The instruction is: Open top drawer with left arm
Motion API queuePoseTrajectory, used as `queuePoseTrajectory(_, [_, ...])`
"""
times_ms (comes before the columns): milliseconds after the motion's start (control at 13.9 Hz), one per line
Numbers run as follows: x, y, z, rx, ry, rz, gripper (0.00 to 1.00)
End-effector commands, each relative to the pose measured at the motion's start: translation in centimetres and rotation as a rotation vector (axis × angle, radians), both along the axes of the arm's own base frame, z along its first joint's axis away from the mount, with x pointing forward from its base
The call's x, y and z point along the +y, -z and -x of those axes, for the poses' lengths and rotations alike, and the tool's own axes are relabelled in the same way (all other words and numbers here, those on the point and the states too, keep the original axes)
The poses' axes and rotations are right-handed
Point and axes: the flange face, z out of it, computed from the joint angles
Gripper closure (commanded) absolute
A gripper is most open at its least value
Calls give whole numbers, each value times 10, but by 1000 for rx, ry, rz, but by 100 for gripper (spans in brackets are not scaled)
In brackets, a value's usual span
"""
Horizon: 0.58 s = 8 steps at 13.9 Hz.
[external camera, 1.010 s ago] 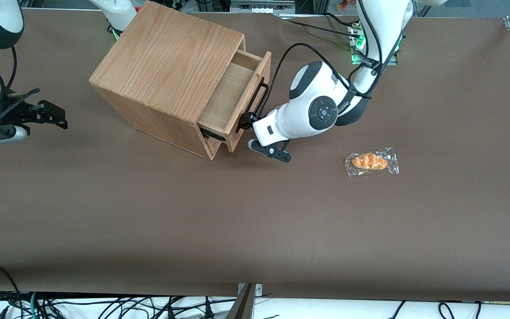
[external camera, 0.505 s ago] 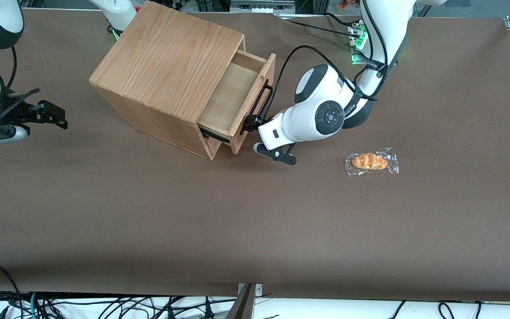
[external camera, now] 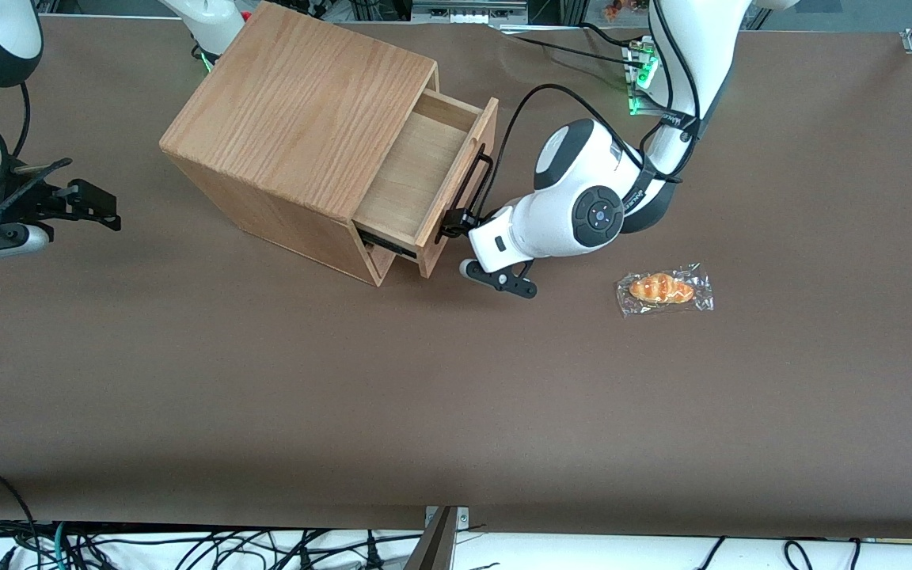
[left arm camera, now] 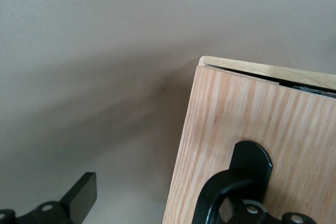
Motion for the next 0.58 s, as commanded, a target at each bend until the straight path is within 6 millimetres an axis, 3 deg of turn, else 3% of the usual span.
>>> queuePoseTrajectory(0, [31,-4,-34,-76,-83,-15,0])
queuePoseTrajectory(505, [41,-2,-40,-75,-100,-16,0])
